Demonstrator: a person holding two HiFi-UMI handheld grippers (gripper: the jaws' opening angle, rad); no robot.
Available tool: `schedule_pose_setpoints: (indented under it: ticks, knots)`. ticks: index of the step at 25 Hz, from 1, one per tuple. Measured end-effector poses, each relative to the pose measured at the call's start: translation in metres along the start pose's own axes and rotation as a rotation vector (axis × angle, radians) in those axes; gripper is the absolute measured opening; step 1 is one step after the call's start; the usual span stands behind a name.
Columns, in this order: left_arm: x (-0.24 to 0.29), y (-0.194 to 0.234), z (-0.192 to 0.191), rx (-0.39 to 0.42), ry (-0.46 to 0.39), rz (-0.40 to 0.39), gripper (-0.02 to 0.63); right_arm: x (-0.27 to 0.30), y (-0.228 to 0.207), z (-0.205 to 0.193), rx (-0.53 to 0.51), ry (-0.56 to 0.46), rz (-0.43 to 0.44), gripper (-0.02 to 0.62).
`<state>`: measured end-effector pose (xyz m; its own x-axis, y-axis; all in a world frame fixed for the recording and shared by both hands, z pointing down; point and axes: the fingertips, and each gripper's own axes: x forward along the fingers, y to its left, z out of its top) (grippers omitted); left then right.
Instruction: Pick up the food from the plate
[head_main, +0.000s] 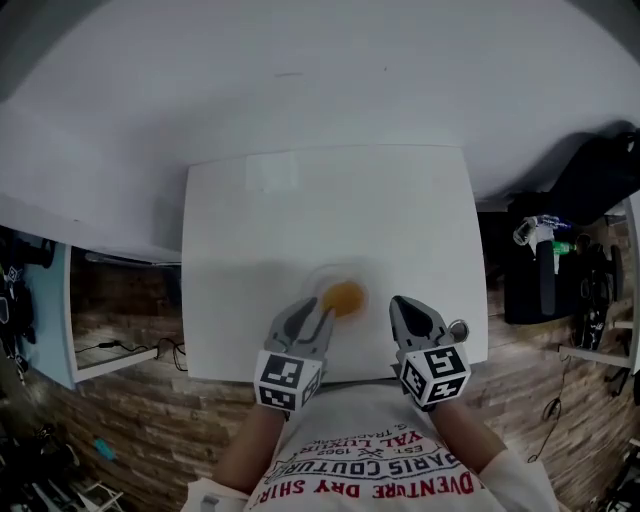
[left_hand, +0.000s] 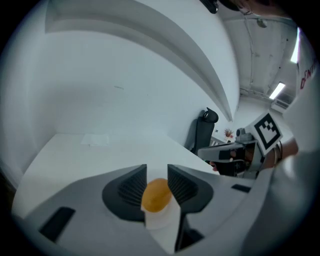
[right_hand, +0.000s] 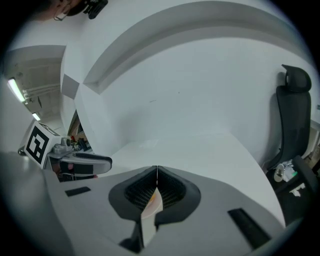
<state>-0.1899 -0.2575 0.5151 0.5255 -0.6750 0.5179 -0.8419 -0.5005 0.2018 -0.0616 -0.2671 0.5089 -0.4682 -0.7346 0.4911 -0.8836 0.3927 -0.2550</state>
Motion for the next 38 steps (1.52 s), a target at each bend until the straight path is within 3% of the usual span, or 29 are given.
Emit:
schedule_pose_setpoints:
  ticks: [2, 11, 21, 29, 34, 38]
  knots:
    - [0.01, -0.004, -0.009, 0.03, 0.038, -0.032, 0.145, 0.007, -0.003, -0.008, 0.004, 0.029, 0.012, 0.014]
    - [0.055, -0.014, -0.07, 0.313, 0.311, -0.108, 0.347, 0.031, -0.014, -0.039, -0.02, 0.128, 0.035, 0.014]
    - [0.093, -0.02, -0.088, 0.537, 0.489, -0.19, 0.373, 0.03, -0.029, -0.063, 0.004, 0.195, 0.04, 0.014]
    - [0.102, -0.017, -0.11, 0.584, 0.579, -0.213, 0.371, 0.027, -0.039, -0.072, 0.026, 0.204, 0.029, 0.014]
    - [0.106, -0.018, -0.112, 0.503, 0.578, -0.232, 0.371, 0.026, -0.051, -0.074, 0.03, 0.21, 0.015, 0.014]
    - [0.108, -0.018, -0.111, 0.491, 0.567, -0.249, 0.371, 0.026, -0.055, -0.073, 0.027, 0.211, 0.012, 0.014]
